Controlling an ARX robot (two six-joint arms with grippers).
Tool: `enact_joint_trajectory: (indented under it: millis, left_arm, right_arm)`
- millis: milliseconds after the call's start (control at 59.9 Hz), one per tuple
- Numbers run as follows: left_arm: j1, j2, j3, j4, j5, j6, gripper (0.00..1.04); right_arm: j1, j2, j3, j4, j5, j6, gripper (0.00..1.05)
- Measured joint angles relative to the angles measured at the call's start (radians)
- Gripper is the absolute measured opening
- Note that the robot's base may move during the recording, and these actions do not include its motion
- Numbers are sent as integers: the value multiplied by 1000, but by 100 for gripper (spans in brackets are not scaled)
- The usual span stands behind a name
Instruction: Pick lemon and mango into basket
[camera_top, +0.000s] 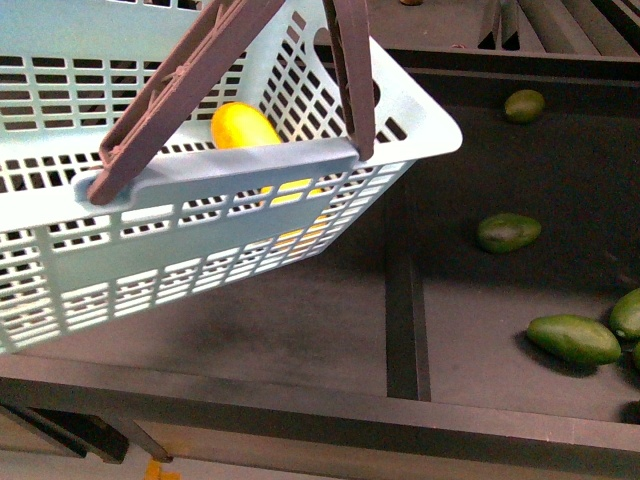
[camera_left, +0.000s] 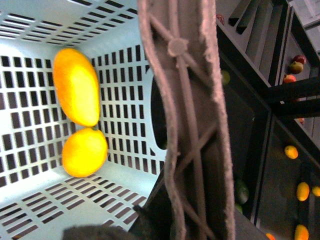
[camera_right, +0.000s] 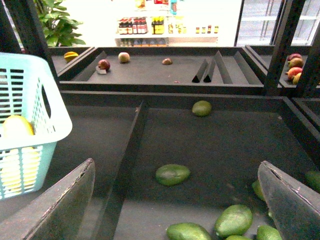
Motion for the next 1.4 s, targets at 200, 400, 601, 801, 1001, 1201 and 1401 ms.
enact_joint_trajectory:
  millis: [200, 400, 601, 801, 1001, 1201, 1401]
  left_arm:
    - [-5, 0, 0, 0, 24, -6, 5]
    - [-35, 63, -111, 491, -379, -237, 5]
    - [73, 262, 57, 523, -403, -351, 5]
    - [114, 546, 310, 449, -334, -416, 5]
    - [129, 768, 551, 362, -301, -471, 5]
    - [161, 869, 692, 289, -401, -566, 5]
    - [182, 893, 699, 189, -510, -640, 5]
  right_arm:
    - [0, 0, 0, 0, 0, 0, 96]
    - [0, 0, 0, 0, 3, 0, 96]
    - [0, 0, 0, 0, 5, 0, 96]
    - [0, 0, 0, 0, 4, 0, 96]
    - [0, 0, 0, 0, 4, 0, 96]
    - [0, 0, 0, 0, 4, 0, 96]
    - [0, 0, 0, 0, 4, 0, 96]
